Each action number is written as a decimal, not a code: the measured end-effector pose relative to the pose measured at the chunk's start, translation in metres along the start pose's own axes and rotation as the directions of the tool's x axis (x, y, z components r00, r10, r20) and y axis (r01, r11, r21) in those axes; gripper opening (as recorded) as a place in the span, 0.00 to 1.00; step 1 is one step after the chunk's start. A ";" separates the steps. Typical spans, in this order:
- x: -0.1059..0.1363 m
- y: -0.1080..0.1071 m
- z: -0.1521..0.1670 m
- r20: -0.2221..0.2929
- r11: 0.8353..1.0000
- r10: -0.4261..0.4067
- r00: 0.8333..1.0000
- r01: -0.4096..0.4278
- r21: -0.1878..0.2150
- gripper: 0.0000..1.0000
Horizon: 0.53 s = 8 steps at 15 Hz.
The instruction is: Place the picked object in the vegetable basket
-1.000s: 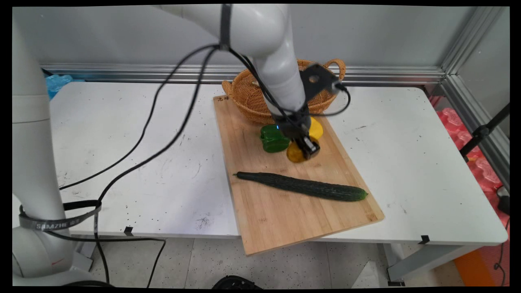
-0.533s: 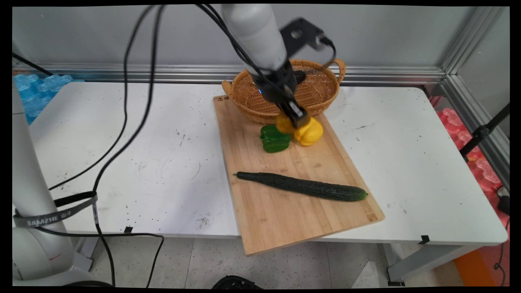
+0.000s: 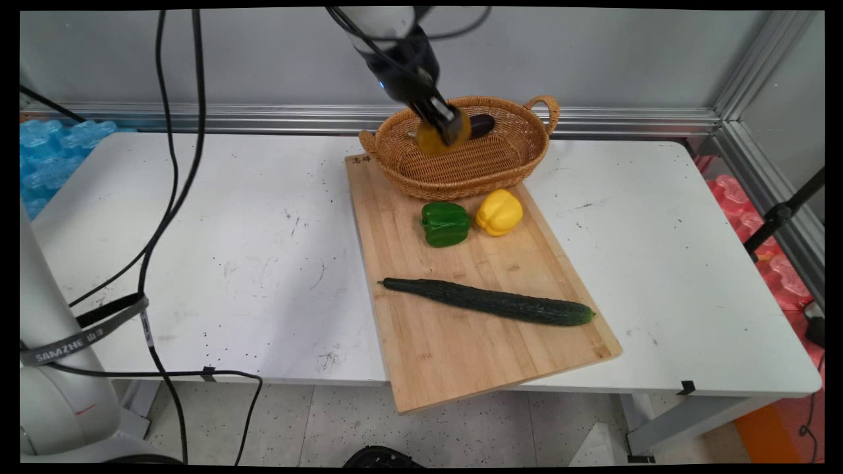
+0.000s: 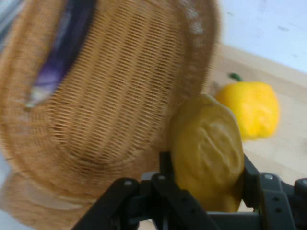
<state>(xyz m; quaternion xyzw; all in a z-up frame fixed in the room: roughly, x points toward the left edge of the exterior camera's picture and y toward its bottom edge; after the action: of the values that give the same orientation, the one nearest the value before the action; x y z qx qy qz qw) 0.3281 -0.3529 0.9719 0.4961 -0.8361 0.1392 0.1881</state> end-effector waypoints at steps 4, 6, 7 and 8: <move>0.006 -0.044 0.002 -0.034 0.997 -0.063 0.997 0.064 0.031 0.00; 0.010 -0.064 0.010 -0.042 0.995 -0.086 0.995 0.088 0.037 0.00; 0.012 -0.073 0.017 -0.042 0.994 -0.095 0.995 0.097 0.040 0.00; 0.014 -0.081 0.023 -0.043 0.994 -0.102 0.994 0.104 0.043 0.00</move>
<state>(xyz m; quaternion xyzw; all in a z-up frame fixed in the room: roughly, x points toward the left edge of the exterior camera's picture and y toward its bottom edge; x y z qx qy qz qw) 0.3895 -0.4114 0.9615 0.5399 -0.8020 0.1582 0.2006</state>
